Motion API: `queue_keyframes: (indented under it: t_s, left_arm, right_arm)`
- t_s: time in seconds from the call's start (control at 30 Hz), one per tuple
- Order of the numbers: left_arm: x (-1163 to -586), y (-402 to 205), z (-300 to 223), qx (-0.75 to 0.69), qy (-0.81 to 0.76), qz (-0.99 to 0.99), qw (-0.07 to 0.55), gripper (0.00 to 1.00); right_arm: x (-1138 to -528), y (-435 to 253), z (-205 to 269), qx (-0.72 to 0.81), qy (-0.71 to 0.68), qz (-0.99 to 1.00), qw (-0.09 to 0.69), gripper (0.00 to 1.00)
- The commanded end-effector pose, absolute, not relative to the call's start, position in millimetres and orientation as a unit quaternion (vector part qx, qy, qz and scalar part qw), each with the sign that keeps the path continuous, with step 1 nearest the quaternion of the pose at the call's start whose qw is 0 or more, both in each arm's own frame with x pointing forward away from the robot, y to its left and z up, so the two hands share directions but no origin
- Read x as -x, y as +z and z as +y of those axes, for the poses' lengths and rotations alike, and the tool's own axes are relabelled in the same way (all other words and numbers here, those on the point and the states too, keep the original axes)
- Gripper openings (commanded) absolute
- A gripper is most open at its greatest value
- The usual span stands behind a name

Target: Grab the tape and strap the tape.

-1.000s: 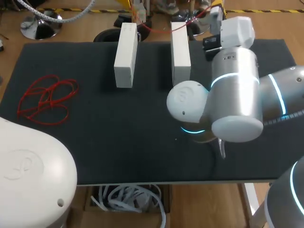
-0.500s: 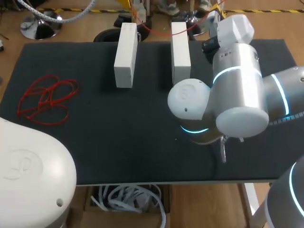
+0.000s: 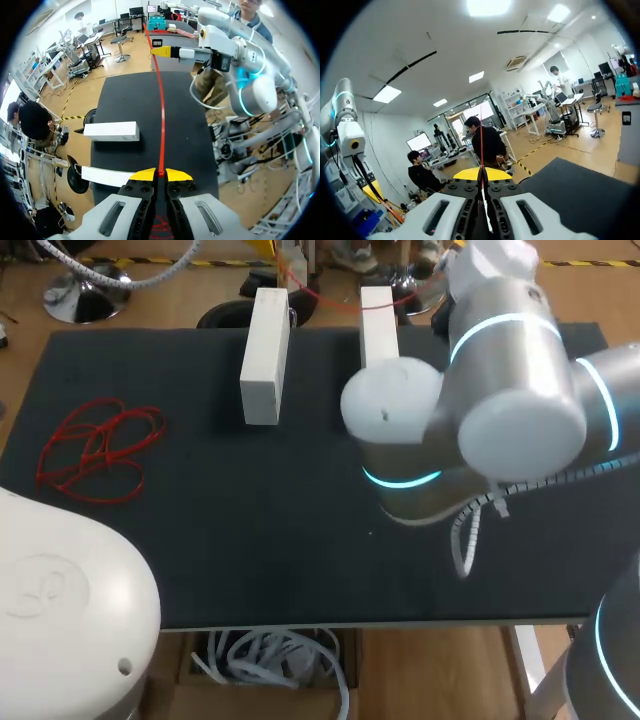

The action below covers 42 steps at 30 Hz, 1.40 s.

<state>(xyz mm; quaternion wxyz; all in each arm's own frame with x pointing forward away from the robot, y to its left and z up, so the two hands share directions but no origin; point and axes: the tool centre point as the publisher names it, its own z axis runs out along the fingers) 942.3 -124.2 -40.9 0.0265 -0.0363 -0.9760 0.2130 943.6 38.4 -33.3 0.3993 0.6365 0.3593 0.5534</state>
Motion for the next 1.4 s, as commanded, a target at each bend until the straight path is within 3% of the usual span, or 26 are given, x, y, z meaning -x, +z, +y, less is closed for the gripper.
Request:
queue_keyframes:
  t_s: [0.03, 0.37, 0.63, 0.9, 1.07, 1.2, 1.4]
  left_arm:
    - [-942.1, -40.1, -124.1, 0.036, 0.211, -0.976, 0.027, 0.0]
    - [-942.1, -40.1, -124.1, 0.036, 0.211, -0.976, 0.027, 0.0]
    - [-942.1, -40.1, -124.1, 0.036, 0.211, -0.976, 0.027, 0.0]
    - [-942.1, -40.1, -124.1, 0.036, 0.211, -0.976, 0.027, 0.0]
    - [-942.1, -40.1, -124.1, 0.036, 0.211, -0.976, 0.027, 0.0]
    - [-942.1, -40.1, -124.1, 0.036, 0.211, -0.976, 0.027, 0.0]
    - [-942.1, -40.1, -124.1, 0.036, 0.211, -0.976, 0.027, 0.0]
  right_arm:
    - [-943.5, -18.8, 39.2, -0.667, 0.501, 0.4, 0.379, 0.0]
    - [-943.5, -18.8, 39.2, -0.667, 0.501, 0.4, 0.379, 0.0]
    - [-953.8, -31.0, 40.7, -0.492, 0.486, 0.47, 0.548, 0.0]
    - [-958.2, -45.6, 37.0, -0.295, 0.471, 0.525, 0.645, 0.0]
    - [-952.8, -40.9, 41.3, -0.241, 0.47, 0.565, 0.634, 0.0]
    - [-947.4, -27.9, 45.1, -0.302, 0.455, 0.611, 0.573, 0.0]
    - [-947.4, -27.9, 45.1, -0.302, 0.455, 0.611, 0.573, 0.0]
